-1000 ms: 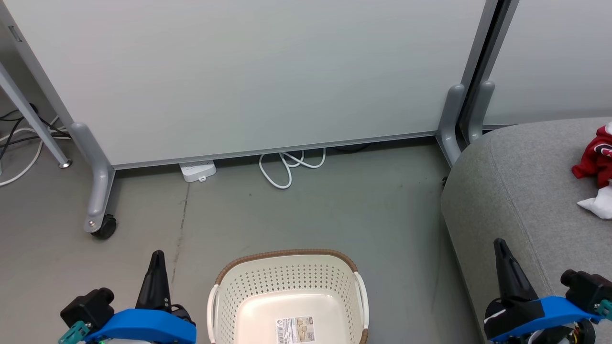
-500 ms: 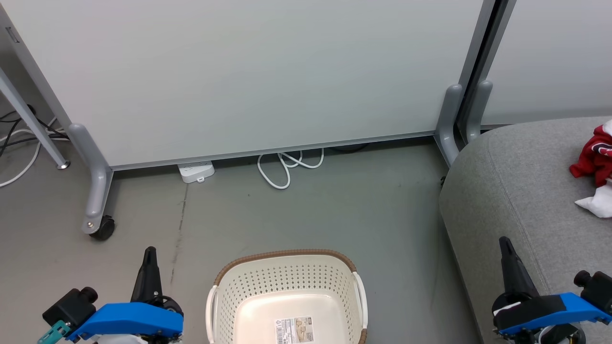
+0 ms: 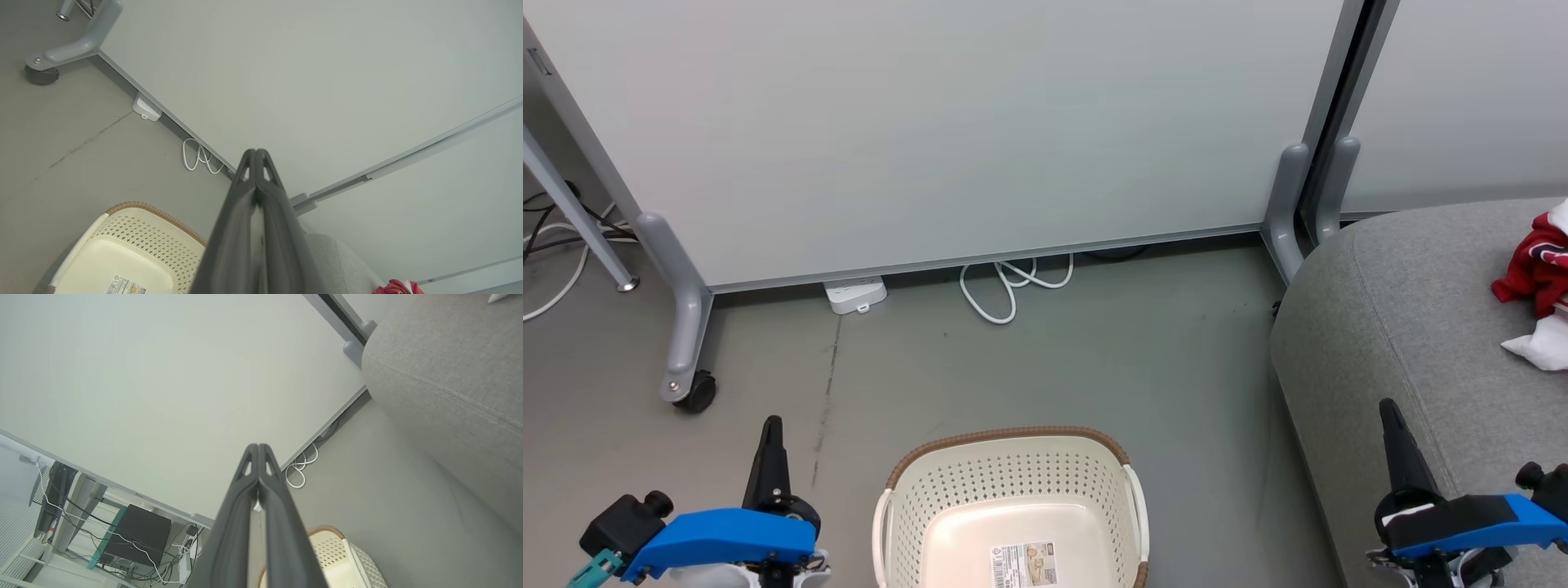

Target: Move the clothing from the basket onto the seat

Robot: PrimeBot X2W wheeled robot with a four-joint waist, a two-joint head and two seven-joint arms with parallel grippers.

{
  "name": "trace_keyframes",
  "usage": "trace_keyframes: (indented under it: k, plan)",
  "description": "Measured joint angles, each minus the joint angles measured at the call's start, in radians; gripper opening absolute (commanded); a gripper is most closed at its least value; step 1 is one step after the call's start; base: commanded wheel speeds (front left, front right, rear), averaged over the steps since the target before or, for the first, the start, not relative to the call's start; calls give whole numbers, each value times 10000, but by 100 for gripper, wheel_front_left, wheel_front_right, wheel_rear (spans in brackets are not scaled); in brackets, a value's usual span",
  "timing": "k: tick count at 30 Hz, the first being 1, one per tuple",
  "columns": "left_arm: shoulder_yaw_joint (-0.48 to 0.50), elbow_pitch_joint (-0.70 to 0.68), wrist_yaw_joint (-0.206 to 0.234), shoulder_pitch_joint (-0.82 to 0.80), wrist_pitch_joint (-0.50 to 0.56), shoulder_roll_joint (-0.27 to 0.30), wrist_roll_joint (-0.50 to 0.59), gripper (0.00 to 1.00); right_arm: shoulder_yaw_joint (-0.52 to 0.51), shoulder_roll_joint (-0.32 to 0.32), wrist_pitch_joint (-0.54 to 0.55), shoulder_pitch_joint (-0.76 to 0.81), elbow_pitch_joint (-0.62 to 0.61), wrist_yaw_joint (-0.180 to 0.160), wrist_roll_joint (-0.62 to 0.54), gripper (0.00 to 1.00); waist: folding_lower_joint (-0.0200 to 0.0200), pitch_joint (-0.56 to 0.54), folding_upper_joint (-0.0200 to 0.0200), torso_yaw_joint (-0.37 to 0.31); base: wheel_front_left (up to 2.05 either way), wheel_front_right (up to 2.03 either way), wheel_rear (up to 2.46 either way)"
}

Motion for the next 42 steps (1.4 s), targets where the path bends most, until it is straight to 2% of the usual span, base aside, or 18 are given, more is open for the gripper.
trace_keyframes:
  k: [42]
  plan:
    - [506, -199, -132, -306, 1030, 2, -4067, 0, -282, 104, 1057, -230, -192, 0, 4335, 0, 0, -20, 0, -143, 0, 0, 0]
